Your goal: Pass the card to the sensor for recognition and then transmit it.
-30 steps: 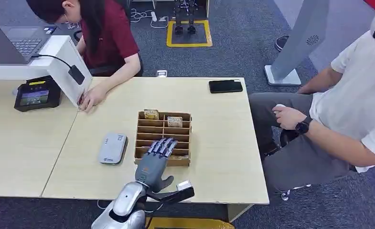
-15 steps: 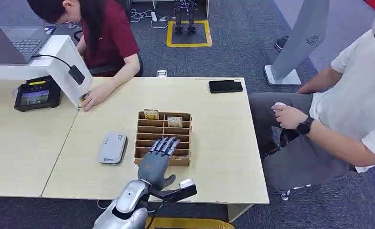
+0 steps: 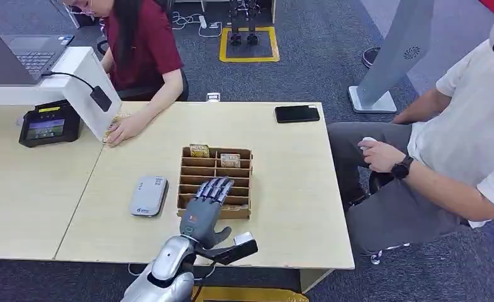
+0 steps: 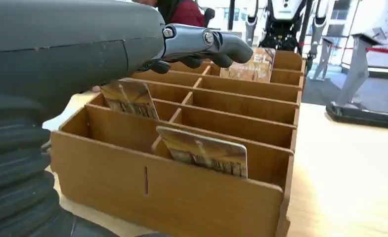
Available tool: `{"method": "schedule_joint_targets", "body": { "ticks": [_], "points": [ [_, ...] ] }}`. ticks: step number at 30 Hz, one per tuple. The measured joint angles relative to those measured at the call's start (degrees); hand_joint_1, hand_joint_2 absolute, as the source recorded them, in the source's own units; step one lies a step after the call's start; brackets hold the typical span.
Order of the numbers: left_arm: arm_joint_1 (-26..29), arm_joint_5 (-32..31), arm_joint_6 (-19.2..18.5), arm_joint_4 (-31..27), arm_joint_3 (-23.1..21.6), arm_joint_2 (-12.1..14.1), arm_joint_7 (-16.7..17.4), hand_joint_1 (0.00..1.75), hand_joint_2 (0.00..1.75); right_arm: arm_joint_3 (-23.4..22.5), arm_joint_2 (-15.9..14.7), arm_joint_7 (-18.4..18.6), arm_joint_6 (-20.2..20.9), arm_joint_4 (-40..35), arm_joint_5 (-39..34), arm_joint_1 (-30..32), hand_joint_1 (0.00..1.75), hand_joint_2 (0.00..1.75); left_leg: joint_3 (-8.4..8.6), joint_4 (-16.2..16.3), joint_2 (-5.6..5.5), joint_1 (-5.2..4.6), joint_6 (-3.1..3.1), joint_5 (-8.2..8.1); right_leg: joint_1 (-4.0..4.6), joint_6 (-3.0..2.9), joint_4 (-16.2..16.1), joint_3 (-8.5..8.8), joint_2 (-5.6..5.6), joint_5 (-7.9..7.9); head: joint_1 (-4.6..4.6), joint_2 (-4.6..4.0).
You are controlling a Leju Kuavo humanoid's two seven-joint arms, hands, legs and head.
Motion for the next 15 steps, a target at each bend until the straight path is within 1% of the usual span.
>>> {"method": "schedule_joint_targets", "body": {
  "ticks": [3,15],
  "points": [
    [-0.12,-0.61,0.7,0.0,0.0,0.15,0.2,0.0,1.75,0.02,0.0,0.02,-0.05,0.0,-0.02,0.01,0.0,1.75,0.0,0.0,0.0,0.0,0.0,0.0,0.0,0.0,0.0,0.0,0.0,0.0,0.0,0.0],
    [-0.1,-1.27,0.94,0.02,0.0,0.2,0.81,0.0,1.75,0.52,0.02,-0.11,-0.48,0.0,-0.09,0.22,0.0,1.75,-0.01,0.0,0.0,0.0,0.0,0.0,0.0,0.0,0.0,0.0,0.0,0.0,0.0,0.0]
  ]
}}
